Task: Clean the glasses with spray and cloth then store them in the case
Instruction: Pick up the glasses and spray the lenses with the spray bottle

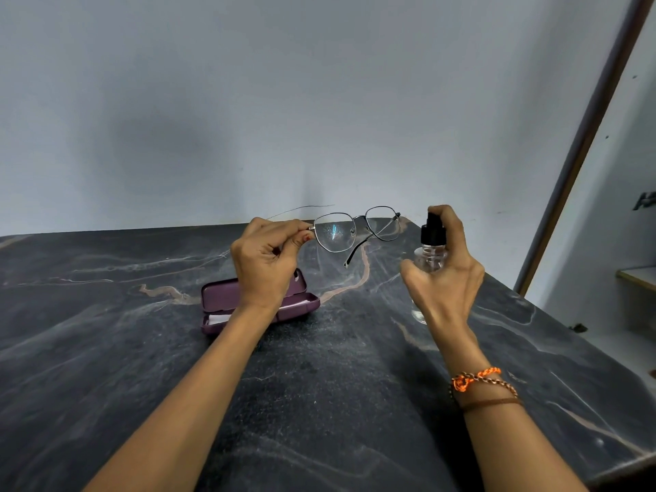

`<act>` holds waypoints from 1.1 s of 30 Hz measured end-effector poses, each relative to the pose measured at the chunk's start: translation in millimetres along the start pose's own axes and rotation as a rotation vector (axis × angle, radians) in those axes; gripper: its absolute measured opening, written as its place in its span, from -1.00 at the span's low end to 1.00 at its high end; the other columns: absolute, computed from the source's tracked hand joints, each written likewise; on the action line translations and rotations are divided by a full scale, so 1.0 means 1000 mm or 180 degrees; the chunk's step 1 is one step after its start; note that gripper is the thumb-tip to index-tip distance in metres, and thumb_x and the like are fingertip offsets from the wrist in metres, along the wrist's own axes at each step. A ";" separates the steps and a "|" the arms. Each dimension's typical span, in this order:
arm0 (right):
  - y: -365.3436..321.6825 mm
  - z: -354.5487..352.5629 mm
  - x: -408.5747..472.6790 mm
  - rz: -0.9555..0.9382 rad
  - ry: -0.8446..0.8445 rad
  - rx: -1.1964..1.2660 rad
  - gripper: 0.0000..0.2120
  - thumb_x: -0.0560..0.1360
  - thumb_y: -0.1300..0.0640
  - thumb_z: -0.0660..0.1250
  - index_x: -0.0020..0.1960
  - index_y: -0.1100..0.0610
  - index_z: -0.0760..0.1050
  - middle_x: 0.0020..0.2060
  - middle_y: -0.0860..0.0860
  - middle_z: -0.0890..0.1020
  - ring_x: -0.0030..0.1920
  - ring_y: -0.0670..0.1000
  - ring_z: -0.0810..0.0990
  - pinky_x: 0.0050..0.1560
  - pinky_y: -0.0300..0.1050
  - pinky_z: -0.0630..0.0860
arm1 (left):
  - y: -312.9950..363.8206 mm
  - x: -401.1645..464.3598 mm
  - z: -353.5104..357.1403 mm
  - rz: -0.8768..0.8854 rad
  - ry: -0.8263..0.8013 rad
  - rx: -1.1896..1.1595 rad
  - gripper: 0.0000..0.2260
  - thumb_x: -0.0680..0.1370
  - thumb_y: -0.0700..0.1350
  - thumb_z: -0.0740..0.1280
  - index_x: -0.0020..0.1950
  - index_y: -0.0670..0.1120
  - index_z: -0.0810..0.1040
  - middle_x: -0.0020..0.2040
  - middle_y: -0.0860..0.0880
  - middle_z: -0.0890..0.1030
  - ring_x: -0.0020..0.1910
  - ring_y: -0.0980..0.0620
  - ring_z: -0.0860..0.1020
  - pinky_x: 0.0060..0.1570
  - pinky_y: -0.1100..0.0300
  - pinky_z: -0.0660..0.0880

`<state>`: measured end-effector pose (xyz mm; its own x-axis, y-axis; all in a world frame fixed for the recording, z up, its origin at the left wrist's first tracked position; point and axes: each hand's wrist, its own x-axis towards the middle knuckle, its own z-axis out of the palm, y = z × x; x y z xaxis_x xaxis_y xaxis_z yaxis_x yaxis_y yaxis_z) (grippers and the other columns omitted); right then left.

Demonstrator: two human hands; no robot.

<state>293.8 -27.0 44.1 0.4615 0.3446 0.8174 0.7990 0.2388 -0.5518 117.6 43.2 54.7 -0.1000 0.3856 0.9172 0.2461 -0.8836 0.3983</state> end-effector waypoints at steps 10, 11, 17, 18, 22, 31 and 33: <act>-0.001 0.000 0.000 -0.0050 0.0032 -0.0054 -0.32 0.18 0.32 0.33 0.25 -0.06 0.34 -0.33 -0.10 0.53 -0.43 0.08 0.50 -0.33 -0.11 0.51 | 0.000 0.001 0.000 0.0024 0.0007 0.0022 -0.85 0.32 -0.31 0.43 -0.15 -0.33 0.62 -0.18 -0.02 0.57 -0.25 0.11 0.49 -0.21 0.42 0.41; -0.002 0.000 0.000 -0.0036 0.0085 -0.0028 -0.34 0.18 0.32 0.33 0.24 -0.04 0.36 -0.32 -0.11 0.53 -0.44 0.06 0.49 -0.34 -0.10 0.52 | 0.000 0.001 -0.001 0.0017 0.0005 0.0019 -0.85 0.32 -0.31 0.43 -0.15 -0.34 0.62 -0.18 -0.02 0.57 -0.27 0.14 0.48 -0.21 0.41 0.41; -0.001 0.002 -0.002 0.0120 0.0165 0.0173 -0.26 0.20 0.30 0.31 0.28 -0.17 0.21 -0.31 -0.04 0.54 -0.36 0.11 0.55 -0.27 -0.07 0.54 | 0.000 0.001 -0.001 0.0005 0.0030 -0.0008 -0.85 0.32 -0.31 0.44 -0.15 -0.34 0.62 -0.19 -0.02 0.57 -0.24 0.20 0.45 -0.21 0.42 0.40; 0.000 0.003 -0.003 0.0159 0.0154 0.0185 -0.24 0.20 0.29 0.31 0.29 -0.19 0.18 -0.31 -0.05 0.54 -0.35 0.10 0.56 -0.25 -0.07 0.54 | 0.000 0.001 -0.001 0.0001 0.0034 -0.0009 -0.84 0.32 -0.31 0.44 -0.14 -0.34 0.61 -0.19 -0.02 0.57 -0.25 0.19 0.45 -0.22 0.41 0.40; 0.007 0.007 -0.006 0.0327 0.0105 0.0085 -0.18 0.23 0.27 0.32 0.34 -0.24 0.09 -0.30 -0.06 0.54 -0.35 0.04 0.52 -0.26 -0.18 0.42 | -0.001 0.001 -0.002 -0.0007 0.0036 -0.0014 -0.84 0.32 -0.31 0.44 -0.14 -0.34 0.61 -0.19 -0.01 0.57 -0.24 0.22 0.45 -0.23 0.39 0.41; 0.019 0.014 -0.013 0.0755 -0.0176 0.0502 -0.15 0.27 0.33 0.37 0.42 -0.07 0.09 -0.31 -0.05 0.50 -0.32 0.11 0.53 -0.27 -0.18 0.46 | -0.002 0.001 -0.003 -0.0029 0.0109 -0.0037 -0.87 0.34 -0.30 0.43 -0.14 -0.31 0.63 -0.20 0.00 0.58 -0.25 0.21 0.47 -0.20 0.42 0.39; 0.021 0.015 -0.013 0.0762 -0.0258 0.0485 -0.14 0.25 0.33 0.41 0.42 -0.06 0.10 -0.27 0.00 0.51 -0.30 0.08 0.51 -0.28 -0.27 0.40 | -0.003 0.001 -0.003 -0.0043 0.0148 -0.0052 -0.86 0.34 -0.30 0.43 -0.13 -0.30 0.62 -0.20 0.00 0.58 -0.25 0.22 0.48 -0.20 0.41 0.39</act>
<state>298.7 -12.5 18.9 0.5928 0.4776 0.6485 0.6012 0.2733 -0.7509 113.7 45.5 54.8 -0.1481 0.3850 0.9109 0.2287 -0.8828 0.4103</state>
